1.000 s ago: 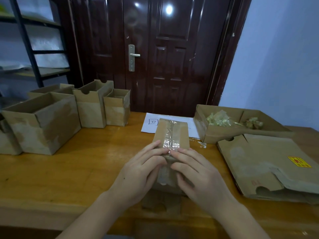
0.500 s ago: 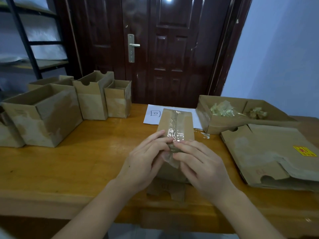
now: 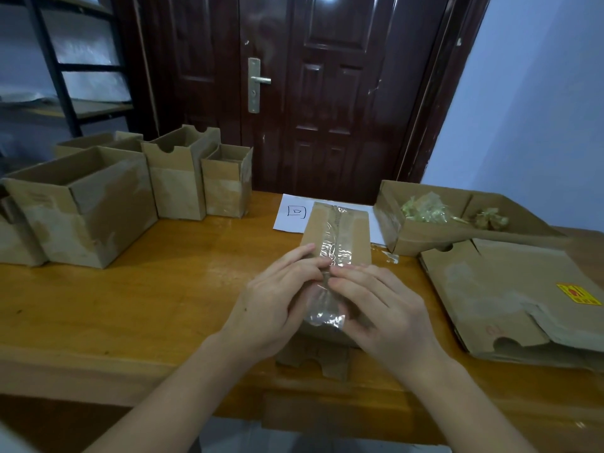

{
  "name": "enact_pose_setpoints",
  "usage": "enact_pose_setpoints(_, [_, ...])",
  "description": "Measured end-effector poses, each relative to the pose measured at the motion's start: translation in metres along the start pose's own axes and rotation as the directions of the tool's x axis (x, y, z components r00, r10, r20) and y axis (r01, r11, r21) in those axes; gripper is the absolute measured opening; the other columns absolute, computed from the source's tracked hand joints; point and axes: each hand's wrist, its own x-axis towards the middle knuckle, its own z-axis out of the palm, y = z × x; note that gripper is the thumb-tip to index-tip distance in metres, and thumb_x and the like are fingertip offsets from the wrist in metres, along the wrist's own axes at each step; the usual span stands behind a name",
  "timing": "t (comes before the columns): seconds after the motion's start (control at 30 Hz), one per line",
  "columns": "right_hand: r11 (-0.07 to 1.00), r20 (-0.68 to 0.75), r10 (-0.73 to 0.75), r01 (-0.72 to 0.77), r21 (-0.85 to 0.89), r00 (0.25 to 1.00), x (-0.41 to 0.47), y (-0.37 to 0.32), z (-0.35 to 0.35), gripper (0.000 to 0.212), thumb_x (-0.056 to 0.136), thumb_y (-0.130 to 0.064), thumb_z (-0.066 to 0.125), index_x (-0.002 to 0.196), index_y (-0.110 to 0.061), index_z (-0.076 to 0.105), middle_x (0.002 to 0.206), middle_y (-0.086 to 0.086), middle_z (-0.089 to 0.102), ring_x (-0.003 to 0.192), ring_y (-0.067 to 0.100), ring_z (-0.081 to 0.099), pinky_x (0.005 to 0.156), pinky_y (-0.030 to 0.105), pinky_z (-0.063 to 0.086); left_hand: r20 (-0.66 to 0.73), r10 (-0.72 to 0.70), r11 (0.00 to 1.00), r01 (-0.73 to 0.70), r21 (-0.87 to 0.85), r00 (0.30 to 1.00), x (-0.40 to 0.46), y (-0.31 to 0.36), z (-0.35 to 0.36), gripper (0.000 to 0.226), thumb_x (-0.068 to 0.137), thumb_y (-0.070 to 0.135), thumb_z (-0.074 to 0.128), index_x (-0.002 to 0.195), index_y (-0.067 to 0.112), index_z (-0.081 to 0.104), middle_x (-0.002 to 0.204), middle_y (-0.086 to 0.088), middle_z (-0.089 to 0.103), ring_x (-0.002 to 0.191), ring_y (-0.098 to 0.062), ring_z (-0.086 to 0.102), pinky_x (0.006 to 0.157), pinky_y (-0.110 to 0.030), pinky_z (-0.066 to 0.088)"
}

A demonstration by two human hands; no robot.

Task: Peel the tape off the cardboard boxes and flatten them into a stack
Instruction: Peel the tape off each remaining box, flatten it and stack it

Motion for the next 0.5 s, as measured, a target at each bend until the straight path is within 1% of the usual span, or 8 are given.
enact_pose_setpoints(0.07, [1.000,-0.009,-0.007,0.007,-0.012,1.000,0.0006,0.0011,-0.0008,0.015,0.097,-0.013,0.070,0.110,-0.007,0.076,0.119,0.008,0.073,0.114,0.021,0.069,0.094,0.037,0.058,0.005,0.000,1.000,0.000,0.007,1.000,-0.0002,0.0016,-0.0005,0.024,0.104,0.028,0.055,0.126,0.020,0.061,0.146,0.018,0.051,0.147,-0.010,0.040,0.112,-0.033,0.046])
enact_pose_setpoints(0.17, [0.999,-0.063,-0.024,0.023,-0.022,0.998,0.0037,0.0005,-0.0011,0.017,0.102,-0.016,0.064,0.105,-0.007,0.078,0.115,0.008,0.075,0.111,0.019,0.071,0.089,0.035,0.060,0.027,0.001,0.999,-0.002,0.037,1.000,-0.0002,0.0019,-0.0013,0.028,0.095,0.024,0.065,0.122,0.018,0.063,0.144,0.018,0.051,0.147,-0.009,0.040,0.112,-0.029,0.045])
enact_pose_setpoints(0.2, [0.999,-0.084,-0.029,0.027,-0.024,0.996,0.0051,0.0003,-0.0009,0.016,0.102,-0.016,0.065,0.104,-0.007,0.079,0.114,0.007,0.076,0.109,0.018,0.071,0.086,0.034,0.061,0.020,0.003,0.999,-0.004,0.049,1.000,0.0003,0.0017,-0.0012,0.025,0.095,0.022,0.065,0.120,0.015,0.065,0.143,0.017,0.053,0.147,-0.008,0.040,0.113,-0.026,0.043])
enact_pose_setpoints(0.27, [0.999,-0.120,-0.040,0.037,-0.031,0.992,0.0071,0.0011,0.0002,0.015,0.100,-0.015,0.067,0.102,-0.006,0.080,0.111,0.008,0.077,0.106,0.018,0.073,0.080,0.035,0.063,-0.028,0.002,0.999,-0.001,0.050,1.000,0.0014,0.0018,-0.0002,0.018,0.101,0.020,0.059,0.115,0.013,0.068,0.139,0.016,0.056,0.144,-0.006,0.044,0.113,-0.022,0.041])
enact_pose_setpoints(0.3, [0.998,-0.133,-0.048,0.043,-0.037,0.990,0.0075,0.0020,0.0010,0.015,0.100,-0.015,0.068,0.102,-0.006,0.080,0.110,0.008,0.077,0.104,0.019,0.073,0.076,0.035,0.063,-0.057,-0.007,0.999,0.009,0.036,0.998,0.0020,0.0024,0.0003,0.018,0.103,0.019,0.056,0.115,0.013,0.069,0.138,0.016,0.057,0.141,-0.006,0.047,0.111,-0.022,0.044])
enact_pose_setpoints(0.4, [0.997,-0.159,-0.072,0.066,-0.043,0.985,0.0079,0.0057,0.0038,0.013,0.098,-0.015,0.071,0.105,-0.006,0.079,0.112,0.009,0.076,0.104,0.019,0.074,0.070,0.034,0.063,-0.108,-0.040,0.999,0.040,-0.003,0.993,0.0045,0.0043,0.0007,0.023,0.107,0.022,0.052,0.119,0.015,0.069,0.137,0.012,0.060,0.133,-0.005,0.056,0.102,-0.030,0.054])
enact_pose_setpoints(0.5, [0.996,-0.186,-0.080,0.070,-0.058,0.979,0.0087,0.0090,0.0073,0.014,0.098,-0.015,0.072,0.108,-0.007,0.075,0.114,0.010,0.075,0.105,0.020,0.073,0.068,0.033,0.063,-0.085,-0.103,0.995,0.103,-0.008,0.991,0.0061,0.0048,-0.0021,0.026,0.108,0.028,0.049,0.124,0.019,0.068,0.136,0.005,0.065,0.128,-0.003,0.059,0.097,-0.032,0.057])
